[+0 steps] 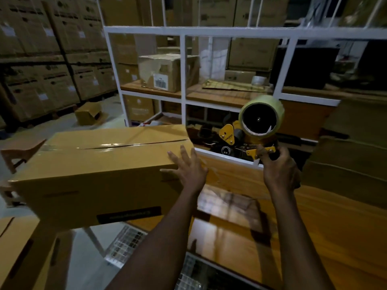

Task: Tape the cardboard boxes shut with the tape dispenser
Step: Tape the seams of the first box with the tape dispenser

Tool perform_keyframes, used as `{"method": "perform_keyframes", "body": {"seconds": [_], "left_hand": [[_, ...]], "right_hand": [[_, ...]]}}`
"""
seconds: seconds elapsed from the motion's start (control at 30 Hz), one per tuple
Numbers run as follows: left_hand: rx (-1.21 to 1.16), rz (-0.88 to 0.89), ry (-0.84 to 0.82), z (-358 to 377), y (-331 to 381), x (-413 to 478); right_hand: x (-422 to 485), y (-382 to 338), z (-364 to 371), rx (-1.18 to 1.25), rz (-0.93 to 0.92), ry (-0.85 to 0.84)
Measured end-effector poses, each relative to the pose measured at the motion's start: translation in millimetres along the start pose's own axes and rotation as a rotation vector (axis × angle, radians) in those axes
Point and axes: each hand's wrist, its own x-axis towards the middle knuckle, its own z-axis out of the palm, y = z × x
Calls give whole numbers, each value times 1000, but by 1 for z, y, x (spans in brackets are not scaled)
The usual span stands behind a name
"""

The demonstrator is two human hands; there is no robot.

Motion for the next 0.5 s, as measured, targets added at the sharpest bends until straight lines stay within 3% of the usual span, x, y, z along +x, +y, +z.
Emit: {"method": "perform_keyframes", "body": {"seconds": [0.2, 0.37, 0.5], "left_hand": [[49, 31, 48, 5, 5, 0], [42, 186, 90, -2, -22, -17], [-82, 420, 159, -6, -83, -31]], "right_hand": [[14, 15, -11, 6, -64, -10], [9, -7, 8, 34, -104, -77], [-8, -43, 33, 68, -168, -145]]}}
